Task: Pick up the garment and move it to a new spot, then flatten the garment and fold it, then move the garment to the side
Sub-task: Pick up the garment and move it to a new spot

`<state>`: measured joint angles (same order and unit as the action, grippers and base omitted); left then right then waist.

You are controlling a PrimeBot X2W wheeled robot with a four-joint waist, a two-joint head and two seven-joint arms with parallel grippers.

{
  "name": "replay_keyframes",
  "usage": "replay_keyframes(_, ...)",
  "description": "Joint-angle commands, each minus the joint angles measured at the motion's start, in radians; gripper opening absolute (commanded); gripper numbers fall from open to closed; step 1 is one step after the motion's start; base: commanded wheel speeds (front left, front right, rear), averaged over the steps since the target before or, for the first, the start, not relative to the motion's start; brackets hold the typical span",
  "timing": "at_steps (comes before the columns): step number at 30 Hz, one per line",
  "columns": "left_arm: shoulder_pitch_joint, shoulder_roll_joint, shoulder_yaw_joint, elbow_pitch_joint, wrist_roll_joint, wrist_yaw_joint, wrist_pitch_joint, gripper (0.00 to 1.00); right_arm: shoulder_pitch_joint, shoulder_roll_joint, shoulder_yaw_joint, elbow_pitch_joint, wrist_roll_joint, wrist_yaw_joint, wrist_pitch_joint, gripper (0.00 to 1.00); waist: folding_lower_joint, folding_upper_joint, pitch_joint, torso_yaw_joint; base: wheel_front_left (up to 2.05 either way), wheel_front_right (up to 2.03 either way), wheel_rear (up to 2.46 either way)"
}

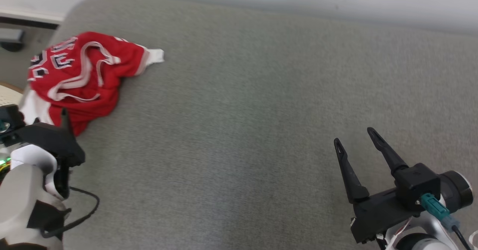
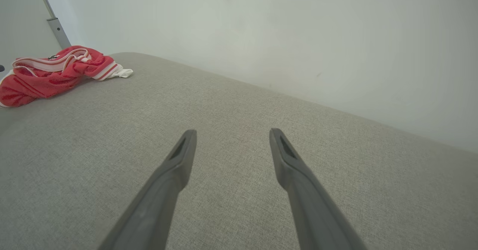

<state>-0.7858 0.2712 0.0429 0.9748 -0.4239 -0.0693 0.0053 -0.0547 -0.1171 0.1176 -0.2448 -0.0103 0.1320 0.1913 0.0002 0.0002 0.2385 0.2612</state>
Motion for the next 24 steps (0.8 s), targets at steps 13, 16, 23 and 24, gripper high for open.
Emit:
replay_keyframes(13, -0.100, 0.045, 0.052, 0.173, -0.029, 0.127, -0.043, 1.00, 0.011, -0.069, 0.002, -0.131, 0.005, -0.002, 0.065, 1.00, -0.0002, -0.0002, 0.242, -0.127, 0.00, 0.00, 0.00)
replay_keyframes(16, -0.108, 0.034, 0.045, 0.199, -0.033, 0.112, -0.059, 0.51, 0.005, -0.068, 0.010, -0.127, 0.010, -0.002, 0.067, 1.00, -0.0002, -0.0002, 0.240, -0.120, 0.00, 0.00, 0.00)
replay_keyframes(23, -0.079, 0.067, 0.041, 0.236, -0.027, 0.081, -0.168, 0.00, -0.013, -0.055, 0.049, -0.077, 0.038, -0.002, 0.035, 1.00, -0.0002, -0.0002, 0.178, -0.131, 0.00, 0.00, 0.00)
replay_keyframes(24, -0.079, 0.075, 0.044, 0.236, -0.032, 0.076, -0.187, 0.00, -0.018, -0.051, 0.054, -0.068, 0.042, -0.002, 0.028, 1.00, -0.0002, -0.0002, 0.165, -0.135, 0.00, 0.00, 0.00)
